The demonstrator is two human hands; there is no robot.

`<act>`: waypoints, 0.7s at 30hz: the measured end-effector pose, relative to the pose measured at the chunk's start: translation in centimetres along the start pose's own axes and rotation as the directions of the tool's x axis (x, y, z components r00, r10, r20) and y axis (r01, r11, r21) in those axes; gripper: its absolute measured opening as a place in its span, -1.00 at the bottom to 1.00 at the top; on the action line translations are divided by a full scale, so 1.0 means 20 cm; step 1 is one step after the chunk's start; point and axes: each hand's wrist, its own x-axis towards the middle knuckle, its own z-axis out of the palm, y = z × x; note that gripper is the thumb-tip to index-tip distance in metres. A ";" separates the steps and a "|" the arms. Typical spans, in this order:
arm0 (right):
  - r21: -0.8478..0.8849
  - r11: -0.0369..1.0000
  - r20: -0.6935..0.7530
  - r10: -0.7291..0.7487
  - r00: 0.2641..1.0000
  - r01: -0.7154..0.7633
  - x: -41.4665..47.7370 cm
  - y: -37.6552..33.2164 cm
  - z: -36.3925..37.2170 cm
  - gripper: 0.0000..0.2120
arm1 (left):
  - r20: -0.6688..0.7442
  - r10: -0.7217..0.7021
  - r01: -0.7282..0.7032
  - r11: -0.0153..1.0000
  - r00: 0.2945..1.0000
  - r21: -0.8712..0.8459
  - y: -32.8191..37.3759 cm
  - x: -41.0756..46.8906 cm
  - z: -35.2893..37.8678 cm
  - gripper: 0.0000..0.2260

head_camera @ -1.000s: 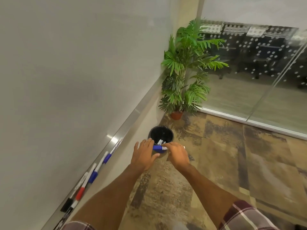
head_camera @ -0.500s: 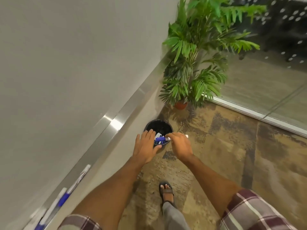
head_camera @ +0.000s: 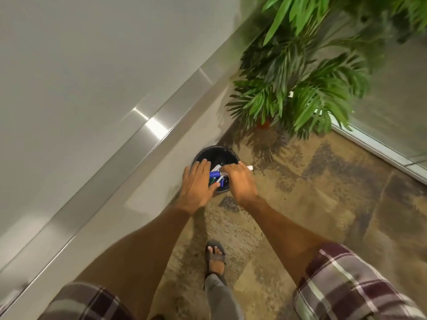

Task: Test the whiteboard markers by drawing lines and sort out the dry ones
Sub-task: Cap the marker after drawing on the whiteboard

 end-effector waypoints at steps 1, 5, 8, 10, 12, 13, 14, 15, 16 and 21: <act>-0.016 1.000 0.010 -0.006 1.000 0.006 0.04 0.03 0.03 -0.63 | 0.003 -0.010 0.010 1.000 1.000 -0.003 -0.01 0.04 0.02 -0.35; -0.029 1.000 0.020 -0.009 1.000 0.009 0.18 0.10 0.11 -0.68 | -0.005 -0.031 0.031 0.999 1.000 0.008 -0.06 0.17 0.06 -0.36; -0.008 1.000 0.078 -0.005 0.997 0.006 0.27 0.17 0.18 -0.60 | 0.007 -0.050 0.050 0.999 0.999 0.003 -0.08 0.23 0.11 -0.35; 0.064 0.997 0.105 0.026 0.994 -0.033 0.32 0.21 0.22 -0.60 | -0.038 -0.031 0.030 0.999 0.999 -0.021 -0.11 0.24 0.14 -0.36; 0.235 0.967 0.111 0.071 0.991 -0.095 0.35 0.24 0.23 -0.66 | -0.097 -0.020 0.016 0.999 0.995 -0.047 -0.15 0.23 0.18 -0.38; 0.314 0.940 0.142 0.096 0.985 -0.137 0.35 0.24 0.21 -0.67 | -0.106 -0.037 0.031 0.998 0.994 -0.051 -0.16 0.22 0.19 -0.39; 0.344 0.923 0.178 0.113 0.978 -0.169 0.34 0.24 0.19 -0.68 | -0.109 -0.048 0.042 0.998 0.993 -0.053 -0.17 0.21 0.20 -0.40; 0.341 0.924 0.196 0.113 0.974 -0.175 0.33 0.25 0.18 -0.67 | -0.112 -0.054 0.047 0.997 0.992 -0.060 -0.17 0.20 0.21 -0.41; 0.289 0.943 0.190 0.111 0.975 -0.164 0.33 0.25 0.18 -0.67 | -0.105 -0.053 0.046 0.997 0.993 -0.069 -0.17 0.19 0.21 -0.41; 0.153 0.968 0.133 0.180 0.975 -0.200 0.31 0.22 0.22 -0.68 | -0.015 -0.091 0.091 0.996 0.996 -0.018 -0.18 0.10 0.16 -0.37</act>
